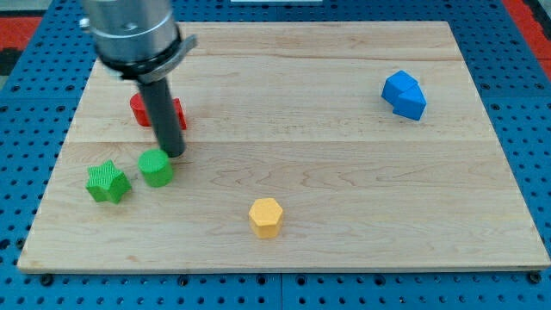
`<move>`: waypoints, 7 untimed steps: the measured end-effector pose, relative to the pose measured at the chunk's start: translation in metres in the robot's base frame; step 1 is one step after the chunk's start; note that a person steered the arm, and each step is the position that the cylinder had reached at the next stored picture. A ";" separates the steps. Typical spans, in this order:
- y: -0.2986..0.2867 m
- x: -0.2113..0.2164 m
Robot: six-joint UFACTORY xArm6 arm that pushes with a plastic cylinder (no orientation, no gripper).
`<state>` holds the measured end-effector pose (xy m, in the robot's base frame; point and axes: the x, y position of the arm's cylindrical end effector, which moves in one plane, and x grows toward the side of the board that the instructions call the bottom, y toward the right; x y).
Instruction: Push yellow hexagon slightly up
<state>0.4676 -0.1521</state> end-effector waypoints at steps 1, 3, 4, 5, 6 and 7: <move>-0.020 0.003; 0.036 0.016; 0.096 0.052; 0.087 0.122; 0.095 0.150; 0.153 0.140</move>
<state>0.6079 0.0010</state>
